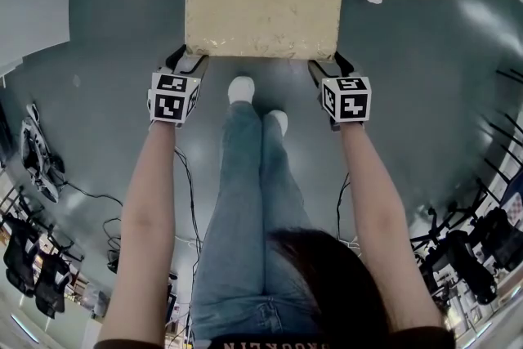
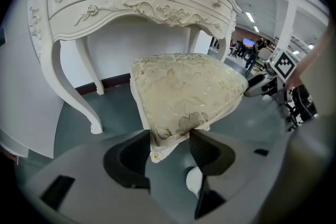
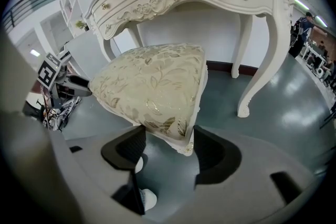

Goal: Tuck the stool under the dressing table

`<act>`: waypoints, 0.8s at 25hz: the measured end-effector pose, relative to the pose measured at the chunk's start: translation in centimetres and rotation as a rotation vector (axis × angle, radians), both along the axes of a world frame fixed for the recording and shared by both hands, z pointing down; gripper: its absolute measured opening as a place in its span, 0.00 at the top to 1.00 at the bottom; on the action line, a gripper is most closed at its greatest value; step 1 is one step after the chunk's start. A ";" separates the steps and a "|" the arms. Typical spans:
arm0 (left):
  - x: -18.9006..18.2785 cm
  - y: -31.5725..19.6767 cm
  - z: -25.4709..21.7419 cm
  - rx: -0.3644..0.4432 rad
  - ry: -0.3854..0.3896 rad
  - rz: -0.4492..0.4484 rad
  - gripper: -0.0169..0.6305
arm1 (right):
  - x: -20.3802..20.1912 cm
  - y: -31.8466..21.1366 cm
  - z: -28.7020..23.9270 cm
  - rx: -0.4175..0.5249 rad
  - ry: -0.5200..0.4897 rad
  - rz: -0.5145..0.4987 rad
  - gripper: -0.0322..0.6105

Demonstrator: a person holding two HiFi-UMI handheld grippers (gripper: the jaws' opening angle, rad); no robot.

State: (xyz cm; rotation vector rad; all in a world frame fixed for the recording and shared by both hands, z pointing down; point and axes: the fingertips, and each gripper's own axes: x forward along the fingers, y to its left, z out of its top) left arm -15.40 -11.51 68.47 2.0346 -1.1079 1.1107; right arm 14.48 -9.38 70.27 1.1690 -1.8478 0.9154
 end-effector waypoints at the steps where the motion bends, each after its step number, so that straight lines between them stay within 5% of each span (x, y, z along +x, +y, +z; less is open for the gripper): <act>1: 0.0 -0.4 0.0 0.003 -0.001 -0.002 0.62 | 0.0 -0.3 0.0 0.001 0.001 -0.001 0.53; 20: 0.1 -6.2 -0.1 0.098 0.012 0.034 0.63 | 0.0 -6.3 -0.2 0.107 0.027 -0.026 0.53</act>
